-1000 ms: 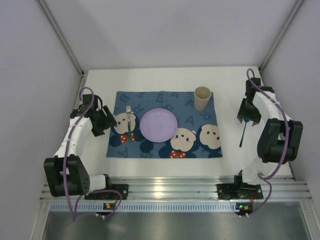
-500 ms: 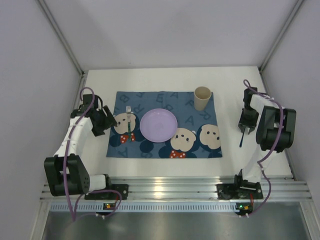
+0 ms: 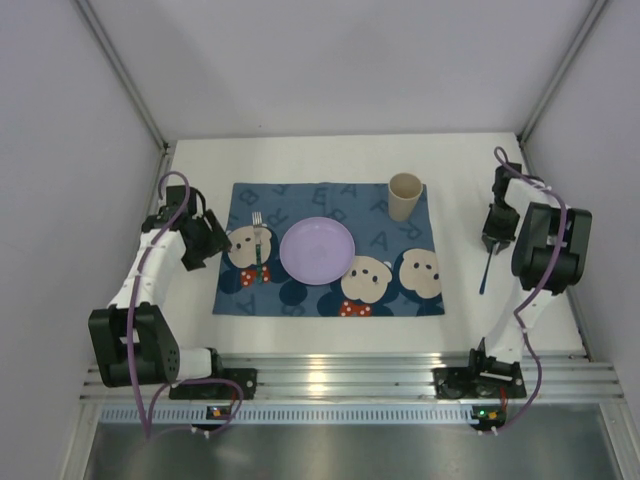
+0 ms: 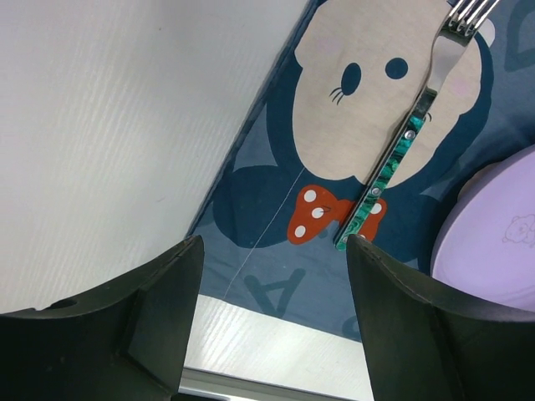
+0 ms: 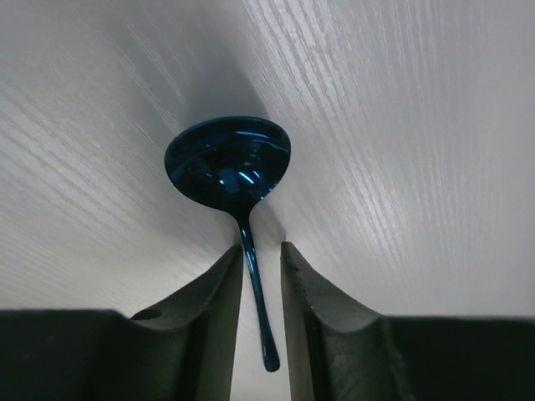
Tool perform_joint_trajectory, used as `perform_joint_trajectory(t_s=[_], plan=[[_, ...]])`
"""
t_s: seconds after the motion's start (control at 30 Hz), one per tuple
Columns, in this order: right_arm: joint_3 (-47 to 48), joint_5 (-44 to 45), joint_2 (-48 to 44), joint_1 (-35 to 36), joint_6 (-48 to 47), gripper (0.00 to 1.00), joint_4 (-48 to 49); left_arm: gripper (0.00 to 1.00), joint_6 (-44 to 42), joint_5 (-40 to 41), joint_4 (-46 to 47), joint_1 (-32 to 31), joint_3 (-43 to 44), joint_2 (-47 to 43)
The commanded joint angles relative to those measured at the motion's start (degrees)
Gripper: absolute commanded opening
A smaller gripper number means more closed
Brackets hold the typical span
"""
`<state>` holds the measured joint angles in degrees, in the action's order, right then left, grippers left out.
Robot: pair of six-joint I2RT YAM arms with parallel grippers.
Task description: Set the dinner table for one person
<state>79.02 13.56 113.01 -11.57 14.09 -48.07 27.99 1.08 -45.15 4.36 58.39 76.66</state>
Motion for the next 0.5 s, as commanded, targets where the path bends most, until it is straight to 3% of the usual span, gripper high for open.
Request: perform_joint_trajectory(t_s=[0.0, 0.13, 0.33, 0.47], plan=[[-0.54, -3.45, 4.76, -0.82, 1.03, 0.21, 8.52, 0.74, 0.31, 1.99, -1.08, -0.14, 2.08, -0.02], [-0.27, -5.3, 4.94, -1.26, 0.94, 0.0, 8.88, 0.74, 1.19, 2.96, -1.17, -0.14, 1.46, -0.46], [-0.53, -8.11, 3.19, -1.26, 1.73, 0.0, 8.7, 0.74, 1.72, 2.52, -0.56, -0.23, 0.58, -1.34], [0.95, -6.54, -5.14, 0.49, 2.7, 0.0, 5.64, 0.74, 1.37, 2.43, -0.56, -0.4, 0.67, -1.25]])
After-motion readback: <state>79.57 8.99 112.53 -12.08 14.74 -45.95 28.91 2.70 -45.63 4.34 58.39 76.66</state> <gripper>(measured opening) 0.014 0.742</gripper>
